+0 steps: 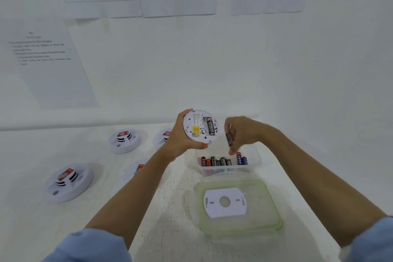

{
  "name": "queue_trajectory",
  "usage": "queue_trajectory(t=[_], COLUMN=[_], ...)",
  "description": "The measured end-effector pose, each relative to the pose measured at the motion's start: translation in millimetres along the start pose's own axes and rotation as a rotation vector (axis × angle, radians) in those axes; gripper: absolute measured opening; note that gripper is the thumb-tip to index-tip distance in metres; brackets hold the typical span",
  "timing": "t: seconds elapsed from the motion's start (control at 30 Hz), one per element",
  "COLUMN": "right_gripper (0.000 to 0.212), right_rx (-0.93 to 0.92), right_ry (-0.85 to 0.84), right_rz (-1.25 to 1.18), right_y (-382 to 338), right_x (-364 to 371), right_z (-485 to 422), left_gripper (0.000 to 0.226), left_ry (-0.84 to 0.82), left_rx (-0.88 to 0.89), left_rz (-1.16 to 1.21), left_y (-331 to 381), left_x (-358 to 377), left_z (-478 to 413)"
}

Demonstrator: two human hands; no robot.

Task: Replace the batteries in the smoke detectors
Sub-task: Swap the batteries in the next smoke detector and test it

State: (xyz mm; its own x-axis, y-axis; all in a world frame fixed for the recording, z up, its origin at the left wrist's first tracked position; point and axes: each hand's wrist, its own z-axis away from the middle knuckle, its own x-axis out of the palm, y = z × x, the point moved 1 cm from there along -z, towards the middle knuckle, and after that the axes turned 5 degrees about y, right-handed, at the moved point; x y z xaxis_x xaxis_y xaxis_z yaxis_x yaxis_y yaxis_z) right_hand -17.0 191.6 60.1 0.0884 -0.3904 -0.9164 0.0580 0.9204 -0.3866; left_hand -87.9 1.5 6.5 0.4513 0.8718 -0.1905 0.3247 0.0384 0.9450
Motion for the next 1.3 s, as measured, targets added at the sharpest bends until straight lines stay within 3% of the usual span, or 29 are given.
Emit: queue_trajectory(t=[0.07,0.17,0.3,0.37,0.47,0.53,0.67,1.3], right_gripper=[0.056,0.05,0.045,0.036,0.015,0.014,0.021,0.03], right_rx=[0.066,0.105,0.141,0.079,-0.029,-0.085,-0.081,-0.021], right_ry=[-0.128,-0.185,-0.179,-0.017,0.379,0.462,0.434,0.418], right_rz=[0.172,0.264,0.115,0.031,-0.151,-0.277,-0.19,-0.405], right_y=[2,9,10,6,-6,-16,-24,-26], right_x=[11,30,31,19,2,1,15,24], right_z=[0,-4,1,2,3,1,-7,-9], left_gripper=[0.102,0.103,0.102,0.102,0.101,0.104,0.1,0.101], left_ry=[0.003,-0.008,-0.015,-0.016,-0.024,-0.028,-0.051,-0.087], left_rx=[0.012,0.01,0.0,-0.004,-0.006,0.003,0.002,-0.002], left_rz=[-0.012,-0.017,-0.017,-0.01,-0.006,-0.01,0.018,0.032], left_y=[-1,-2,-6,-6,-4,-3,1,-6], left_x=[1,5,7,7,8,9,12,12], left_z=[-2,0,2,3,2,2,1,6])
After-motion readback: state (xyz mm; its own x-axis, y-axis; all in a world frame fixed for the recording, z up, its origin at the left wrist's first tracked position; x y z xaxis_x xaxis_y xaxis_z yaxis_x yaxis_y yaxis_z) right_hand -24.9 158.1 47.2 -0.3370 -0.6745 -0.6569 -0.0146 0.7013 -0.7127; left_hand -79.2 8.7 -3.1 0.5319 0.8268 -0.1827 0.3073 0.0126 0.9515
